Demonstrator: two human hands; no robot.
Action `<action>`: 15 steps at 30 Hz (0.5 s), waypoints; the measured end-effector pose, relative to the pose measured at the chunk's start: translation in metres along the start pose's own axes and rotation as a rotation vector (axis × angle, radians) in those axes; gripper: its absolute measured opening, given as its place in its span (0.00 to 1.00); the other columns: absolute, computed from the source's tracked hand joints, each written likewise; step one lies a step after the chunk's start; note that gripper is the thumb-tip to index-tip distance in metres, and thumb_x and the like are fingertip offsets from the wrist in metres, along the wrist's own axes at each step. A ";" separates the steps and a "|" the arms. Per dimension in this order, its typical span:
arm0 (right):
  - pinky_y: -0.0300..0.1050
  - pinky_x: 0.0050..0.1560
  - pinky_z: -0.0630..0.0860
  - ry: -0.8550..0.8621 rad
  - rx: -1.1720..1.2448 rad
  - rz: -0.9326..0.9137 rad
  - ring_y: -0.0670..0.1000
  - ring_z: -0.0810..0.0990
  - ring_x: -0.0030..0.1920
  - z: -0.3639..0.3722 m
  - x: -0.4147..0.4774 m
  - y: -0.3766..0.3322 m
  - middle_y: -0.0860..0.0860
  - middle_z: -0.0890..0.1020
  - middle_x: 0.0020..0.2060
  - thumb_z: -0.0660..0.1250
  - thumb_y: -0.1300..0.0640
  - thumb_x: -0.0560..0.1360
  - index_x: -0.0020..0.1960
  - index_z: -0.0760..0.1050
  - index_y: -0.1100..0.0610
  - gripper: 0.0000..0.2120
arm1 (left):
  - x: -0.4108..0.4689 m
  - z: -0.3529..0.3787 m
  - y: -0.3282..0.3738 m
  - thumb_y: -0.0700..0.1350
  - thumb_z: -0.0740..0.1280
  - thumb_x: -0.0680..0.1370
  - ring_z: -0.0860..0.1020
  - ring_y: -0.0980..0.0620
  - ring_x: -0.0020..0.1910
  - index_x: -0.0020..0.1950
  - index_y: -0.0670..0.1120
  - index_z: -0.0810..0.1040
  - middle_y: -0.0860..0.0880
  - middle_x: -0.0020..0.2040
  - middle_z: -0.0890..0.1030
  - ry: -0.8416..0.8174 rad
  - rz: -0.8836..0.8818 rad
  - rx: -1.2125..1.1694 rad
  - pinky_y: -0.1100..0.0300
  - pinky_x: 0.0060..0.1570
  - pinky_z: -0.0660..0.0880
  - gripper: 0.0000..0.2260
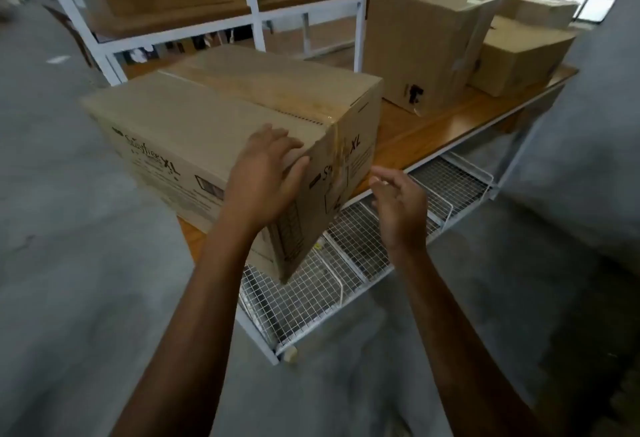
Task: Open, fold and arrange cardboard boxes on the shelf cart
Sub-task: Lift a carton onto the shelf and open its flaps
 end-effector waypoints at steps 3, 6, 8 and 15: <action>0.47 0.38 0.81 -0.033 -0.023 0.009 0.48 0.81 0.40 -0.009 0.029 0.002 0.51 0.84 0.49 0.65 0.56 0.79 0.61 0.79 0.55 0.12 | 0.029 0.015 0.002 0.51 0.65 0.80 0.70 0.39 0.69 0.65 0.41 0.78 0.39 0.67 0.75 -0.051 -0.029 0.083 0.46 0.67 0.68 0.19; 0.43 0.48 0.81 -0.088 -0.004 -0.005 0.45 0.82 0.49 -0.015 0.056 0.005 0.47 0.83 0.52 0.65 0.56 0.79 0.61 0.79 0.54 0.12 | 0.060 0.032 0.008 0.53 0.64 0.80 0.68 0.41 0.71 0.67 0.42 0.76 0.39 0.70 0.73 -0.080 -0.088 0.099 0.47 0.67 0.67 0.20; 0.39 0.47 0.79 -0.119 0.022 0.008 0.41 0.80 0.49 -0.021 0.073 0.009 0.42 0.82 0.50 0.65 0.56 0.79 0.62 0.79 0.54 0.13 | 0.079 0.043 0.017 0.51 0.65 0.80 0.67 0.43 0.72 0.68 0.43 0.76 0.40 0.72 0.71 -0.051 -0.100 0.090 0.50 0.68 0.65 0.20; 0.39 0.46 0.78 -0.184 0.068 0.028 0.42 0.80 0.49 -0.037 0.131 0.028 0.44 0.82 0.51 0.65 0.55 0.79 0.62 0.79 0.54 0.13 | 0.139 0.078 0.051 0.51 0.65 0.80 0.67 0.45 0.72 0.68 0.45 0.75 0.42 0.72 0.72 -0.067 -0.084 0.134 0.52 0.70 0.63 0.19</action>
Point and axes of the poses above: each hand's wrist, its own x-axis towards the middle knuckle, its own z-axis out of the palm, y = z × x, the point moved 5 cm from there along x, towards the middle knuckle
